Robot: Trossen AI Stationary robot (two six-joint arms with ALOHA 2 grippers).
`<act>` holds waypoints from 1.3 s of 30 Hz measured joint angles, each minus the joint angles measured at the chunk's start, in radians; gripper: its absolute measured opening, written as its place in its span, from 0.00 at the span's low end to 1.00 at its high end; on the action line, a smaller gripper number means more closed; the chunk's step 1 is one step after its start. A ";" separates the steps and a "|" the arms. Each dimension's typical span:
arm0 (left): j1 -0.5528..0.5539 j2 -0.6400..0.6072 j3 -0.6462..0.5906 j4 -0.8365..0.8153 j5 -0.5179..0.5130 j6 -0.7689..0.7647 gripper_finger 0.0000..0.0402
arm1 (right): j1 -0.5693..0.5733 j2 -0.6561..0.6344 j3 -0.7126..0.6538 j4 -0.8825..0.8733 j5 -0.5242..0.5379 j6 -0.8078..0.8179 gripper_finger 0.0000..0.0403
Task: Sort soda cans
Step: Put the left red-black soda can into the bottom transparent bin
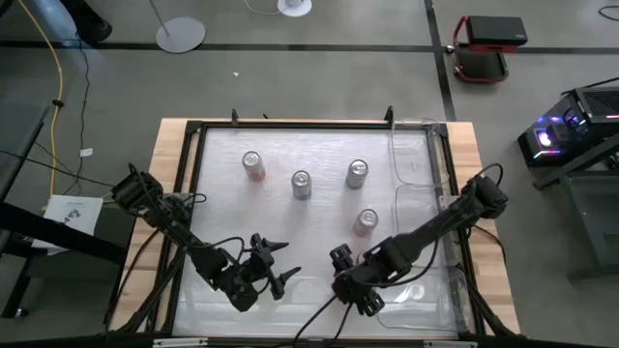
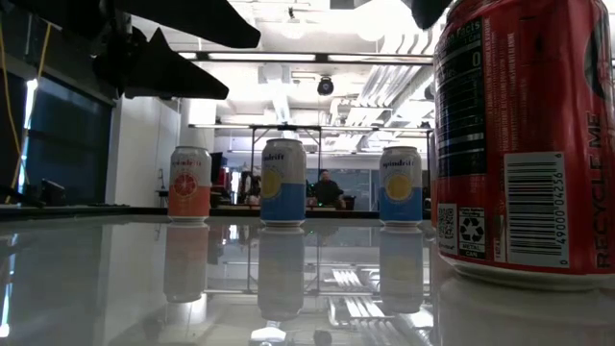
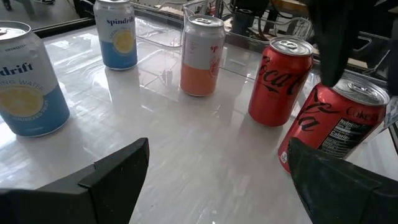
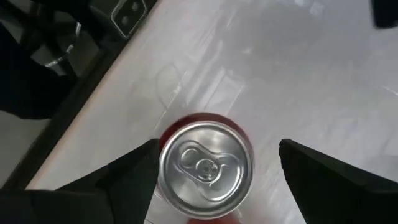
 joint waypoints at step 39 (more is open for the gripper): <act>-0.013 0.000 0.000 0.015 0.011 0.001 0.89 | 0.016 -0.059 0.000 0.008 0.014 0.140 0.55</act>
